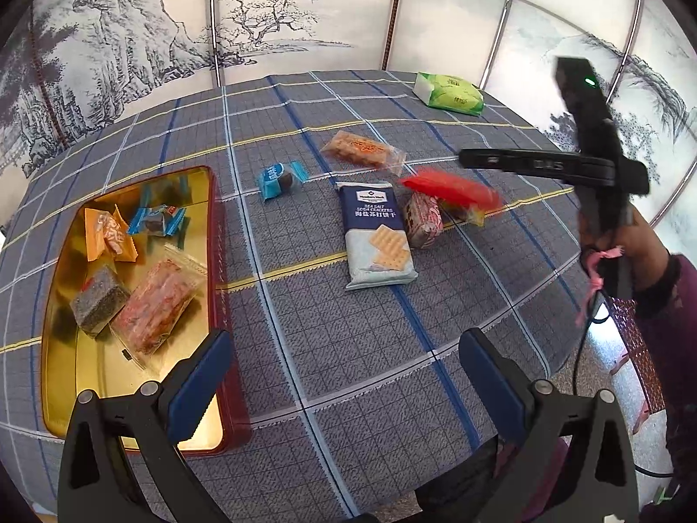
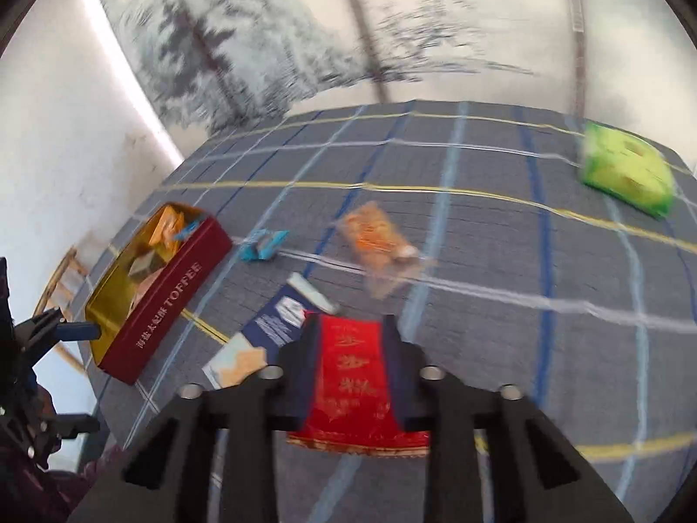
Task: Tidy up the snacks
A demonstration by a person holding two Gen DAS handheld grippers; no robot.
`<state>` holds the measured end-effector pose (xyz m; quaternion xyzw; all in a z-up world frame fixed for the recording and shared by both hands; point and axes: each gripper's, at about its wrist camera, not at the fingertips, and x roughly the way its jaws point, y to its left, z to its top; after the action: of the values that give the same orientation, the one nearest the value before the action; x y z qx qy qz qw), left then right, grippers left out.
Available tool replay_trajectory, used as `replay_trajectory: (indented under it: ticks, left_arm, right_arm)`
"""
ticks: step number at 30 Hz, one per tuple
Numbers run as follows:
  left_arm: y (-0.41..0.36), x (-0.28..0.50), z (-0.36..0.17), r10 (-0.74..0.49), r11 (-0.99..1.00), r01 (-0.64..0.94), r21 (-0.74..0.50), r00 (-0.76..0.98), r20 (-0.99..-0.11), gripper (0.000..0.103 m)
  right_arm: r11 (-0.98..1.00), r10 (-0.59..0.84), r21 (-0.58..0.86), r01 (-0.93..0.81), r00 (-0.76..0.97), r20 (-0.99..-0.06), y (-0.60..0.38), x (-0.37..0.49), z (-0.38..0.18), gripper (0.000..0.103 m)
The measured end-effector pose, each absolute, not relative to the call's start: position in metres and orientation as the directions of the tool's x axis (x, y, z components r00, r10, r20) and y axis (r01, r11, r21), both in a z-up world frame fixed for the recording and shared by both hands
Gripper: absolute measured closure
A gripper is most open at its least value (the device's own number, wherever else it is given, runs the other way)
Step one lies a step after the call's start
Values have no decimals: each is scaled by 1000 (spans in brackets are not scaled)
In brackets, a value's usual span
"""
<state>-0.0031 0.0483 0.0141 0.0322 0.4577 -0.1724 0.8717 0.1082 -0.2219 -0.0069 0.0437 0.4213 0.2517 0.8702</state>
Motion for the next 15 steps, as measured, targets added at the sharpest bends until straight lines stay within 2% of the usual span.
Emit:
replay_trajectory:
  ticks: [3,5,6,7,9,11,15]
  left_arm:
    - [41,-6,14,-271,934,344,-94,513,-814,1]
    - [36,-8,15,-270,931,355,-84,516,-813,1]
    - [33,-9,15,-268,930,361,-76,518,-813,1]
    - [30,-9,15,-265,929,363,-72,518,-813,1]
    - [25,-10,15,-263,927,368,-67,516,-815,1]
    - [22,-10,15,-262,927,370,-65,513,-818,1]
    - [19,-11,15,-257,925,375,-54,515,-818,1]
  right_arm:
    - [911,397,249,-328,538,-744,-253,93,-17,77]
    - [903,425,302,-306,524,-738,-273,86,-24,76]
    - [896,438,317,-309,509,-741,-277,84,-27,72]
    - [900,429,309,-308,504,-750,-276,83,-28,66]
    - [890,451,331,-312,498,-741,-273,86,-28,27]
    - [877,476,346,-335,496,-726,-258,89,-29,25]
    - [881,441,250,-401,508,-740,-216,97,-29,25]
